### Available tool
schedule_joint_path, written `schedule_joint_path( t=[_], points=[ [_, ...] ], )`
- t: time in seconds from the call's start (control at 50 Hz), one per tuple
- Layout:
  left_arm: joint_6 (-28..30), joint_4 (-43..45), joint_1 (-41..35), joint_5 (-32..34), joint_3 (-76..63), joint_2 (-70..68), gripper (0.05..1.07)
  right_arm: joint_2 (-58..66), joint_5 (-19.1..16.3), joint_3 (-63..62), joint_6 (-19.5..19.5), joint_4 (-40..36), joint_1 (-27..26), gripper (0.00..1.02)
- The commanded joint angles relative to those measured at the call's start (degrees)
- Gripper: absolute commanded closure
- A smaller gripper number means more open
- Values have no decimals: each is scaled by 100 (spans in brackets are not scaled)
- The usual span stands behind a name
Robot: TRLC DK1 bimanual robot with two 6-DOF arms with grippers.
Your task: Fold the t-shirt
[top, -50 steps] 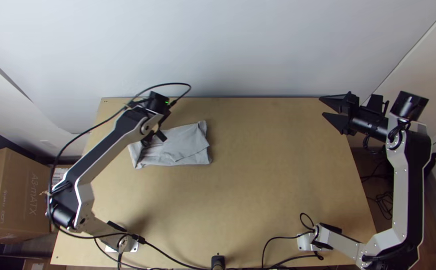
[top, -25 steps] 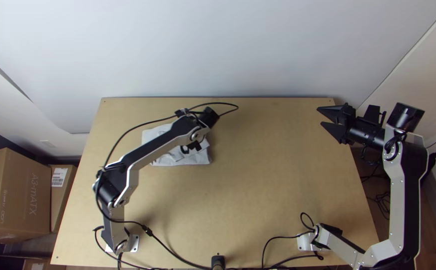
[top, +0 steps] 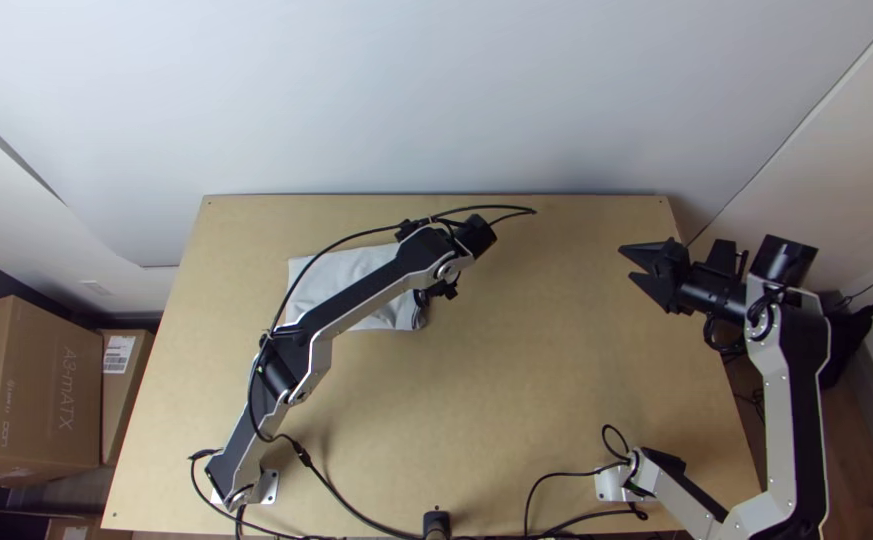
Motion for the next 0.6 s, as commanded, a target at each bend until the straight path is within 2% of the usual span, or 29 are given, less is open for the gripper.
schedule_joint_path(
  t=[0.0, 0.04, 0.16, 0.28, 0.46, 0.58],
  points=[
    [-280, 76, 216, 121, 155, -513, 10, 19, 37, -483, -115, 216, 272, 4],
    [-351, 59, 321, 297, 155, -654, 10, 98, 46, -650, -115, 312, 518, 4],
    [-737, -38, 743, 1518, 120, -1216, 10, 511, 195, -949, -97, 673, 1458, 4],
    [-1107, -161, 1235, 2485, 103, -1761, 10, 1056, 617, -958, -62, 1130, 2399, 4],
    [-1353, -346, 2141, 3276, -179, -2623, 10, 2075, 1048, -536, 34, 1842, 3374, 4],
    [-1326, -504, 2826, 3566, -504, -3194, 10, 2946, 1171, 62, 78, 1912, 3910, 4]
  ],
)
